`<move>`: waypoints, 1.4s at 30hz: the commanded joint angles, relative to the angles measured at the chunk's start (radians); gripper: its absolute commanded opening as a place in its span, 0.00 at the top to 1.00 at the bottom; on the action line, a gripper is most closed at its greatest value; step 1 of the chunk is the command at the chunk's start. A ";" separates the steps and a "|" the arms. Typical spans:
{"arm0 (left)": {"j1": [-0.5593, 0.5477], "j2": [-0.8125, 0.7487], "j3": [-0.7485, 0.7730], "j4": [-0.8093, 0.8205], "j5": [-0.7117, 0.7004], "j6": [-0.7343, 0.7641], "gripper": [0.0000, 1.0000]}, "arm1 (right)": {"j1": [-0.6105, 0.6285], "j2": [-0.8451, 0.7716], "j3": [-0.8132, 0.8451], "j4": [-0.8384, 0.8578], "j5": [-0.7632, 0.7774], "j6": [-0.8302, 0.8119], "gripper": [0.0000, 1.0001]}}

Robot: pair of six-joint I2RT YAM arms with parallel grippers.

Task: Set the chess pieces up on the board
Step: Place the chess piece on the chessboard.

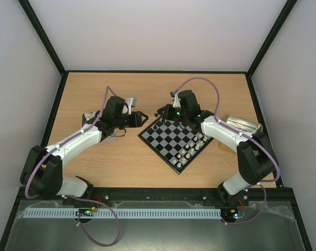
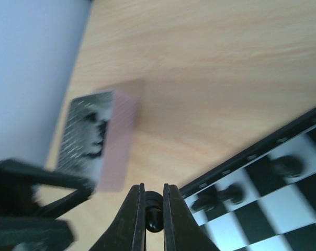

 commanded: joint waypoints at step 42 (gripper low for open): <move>0.001 -0.101 -0.007 -0.102 -0.316 -0.012 0.46 | 0.004 0.412 0.344 -0.345 0.528 -0.225 0.81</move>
